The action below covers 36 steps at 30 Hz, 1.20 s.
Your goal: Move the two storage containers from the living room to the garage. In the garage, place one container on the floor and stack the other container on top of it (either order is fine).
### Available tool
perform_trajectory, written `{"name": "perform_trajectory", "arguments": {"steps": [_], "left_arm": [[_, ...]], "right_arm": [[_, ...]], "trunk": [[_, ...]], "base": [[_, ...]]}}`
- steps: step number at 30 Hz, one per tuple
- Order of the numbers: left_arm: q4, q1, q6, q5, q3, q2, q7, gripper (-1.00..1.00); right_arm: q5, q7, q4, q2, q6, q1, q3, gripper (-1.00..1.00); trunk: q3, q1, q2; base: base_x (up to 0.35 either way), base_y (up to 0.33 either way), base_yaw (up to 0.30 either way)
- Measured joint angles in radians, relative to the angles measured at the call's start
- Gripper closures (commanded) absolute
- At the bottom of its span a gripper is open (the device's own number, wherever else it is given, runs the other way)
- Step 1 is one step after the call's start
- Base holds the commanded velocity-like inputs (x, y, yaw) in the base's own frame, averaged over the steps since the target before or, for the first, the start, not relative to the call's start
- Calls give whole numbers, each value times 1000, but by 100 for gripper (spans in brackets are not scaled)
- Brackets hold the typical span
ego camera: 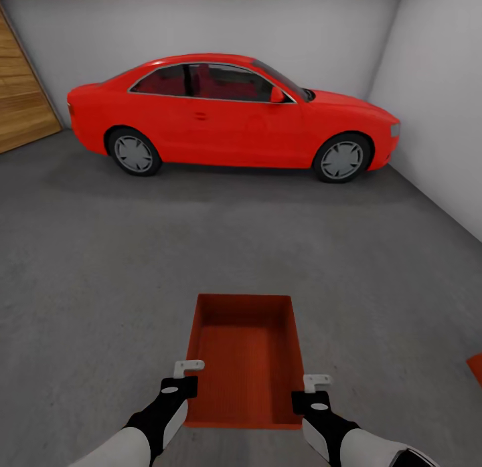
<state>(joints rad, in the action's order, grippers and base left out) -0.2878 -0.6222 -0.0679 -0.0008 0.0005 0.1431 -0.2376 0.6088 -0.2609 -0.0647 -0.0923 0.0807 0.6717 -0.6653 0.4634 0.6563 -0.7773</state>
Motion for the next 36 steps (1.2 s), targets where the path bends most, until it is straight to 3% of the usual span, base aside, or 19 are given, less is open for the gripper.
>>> {"name": "perform_trajectory", "arguments": {"steps": [36], "left_arm": [[1, 0, 0, 0, 0, 0, 0, 100]], "right_arm": [[-1, 0, 1, 0, 0, 0, 0, 100]], "trunk": [[0, 0, 0]], "base": [[322, 0, 0]]}}
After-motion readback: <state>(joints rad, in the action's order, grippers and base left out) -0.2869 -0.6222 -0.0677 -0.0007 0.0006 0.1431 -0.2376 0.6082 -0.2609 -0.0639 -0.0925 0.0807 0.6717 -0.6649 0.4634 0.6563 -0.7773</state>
